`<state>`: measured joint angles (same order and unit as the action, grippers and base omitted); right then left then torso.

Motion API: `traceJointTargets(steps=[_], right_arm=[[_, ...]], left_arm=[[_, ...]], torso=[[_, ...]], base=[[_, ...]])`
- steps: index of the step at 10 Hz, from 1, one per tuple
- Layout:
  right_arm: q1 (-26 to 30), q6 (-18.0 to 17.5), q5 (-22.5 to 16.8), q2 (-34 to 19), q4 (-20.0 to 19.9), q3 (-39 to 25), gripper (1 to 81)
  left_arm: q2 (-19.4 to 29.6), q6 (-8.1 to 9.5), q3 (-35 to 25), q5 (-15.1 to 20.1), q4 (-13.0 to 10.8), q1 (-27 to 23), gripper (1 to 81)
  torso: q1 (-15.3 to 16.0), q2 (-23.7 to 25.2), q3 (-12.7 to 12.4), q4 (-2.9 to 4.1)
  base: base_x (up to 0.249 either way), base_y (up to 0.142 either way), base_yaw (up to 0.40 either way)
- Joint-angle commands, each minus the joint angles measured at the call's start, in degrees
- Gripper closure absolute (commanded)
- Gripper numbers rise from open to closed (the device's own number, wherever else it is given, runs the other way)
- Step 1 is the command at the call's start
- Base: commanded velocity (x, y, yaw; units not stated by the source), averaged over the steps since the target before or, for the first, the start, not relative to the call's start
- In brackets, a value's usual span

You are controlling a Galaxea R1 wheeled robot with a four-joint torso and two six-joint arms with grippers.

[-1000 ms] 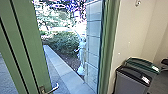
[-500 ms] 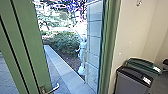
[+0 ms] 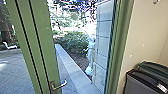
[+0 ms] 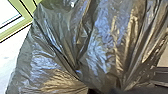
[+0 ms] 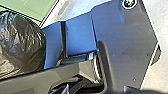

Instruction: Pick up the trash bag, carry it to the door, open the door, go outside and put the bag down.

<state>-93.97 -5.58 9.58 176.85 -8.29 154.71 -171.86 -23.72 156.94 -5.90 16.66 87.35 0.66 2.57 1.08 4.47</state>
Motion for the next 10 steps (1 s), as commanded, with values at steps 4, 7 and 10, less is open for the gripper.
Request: traceJointTargets(steps=[4, 7, 10], right_arm=[[2.2, 0.5, -3.1, 1.1, 1.0, -1.1, 1.0], [2.2, 0.5, -3.1, 1.1, 1.0, -0.9, 1.0], [2.2, 0.5, -3.1, 1.1, 1.0, -0.8, 1.0]], left_arm=[[2.7, -0.01, -3.2, 2.7, -0.7, -2.3, 81.1], [2.7, -0.01, -3.0, 2.7, -0.7, -2.3, 81.1], [2.6, -0.01, -3.0, 2.7, -0.8, -2.3, 81.1]], torso=[[0.0, 0.0, 0.0, 0.00], [0.0, 0.0, 0.0, 0.00], [0.0, 0.0, 0.0, 0.00]], base=[[0.000, 0.000, 0.299], [0.000, 0.000, 0.301], [0.000, 0.000, 0.301]])
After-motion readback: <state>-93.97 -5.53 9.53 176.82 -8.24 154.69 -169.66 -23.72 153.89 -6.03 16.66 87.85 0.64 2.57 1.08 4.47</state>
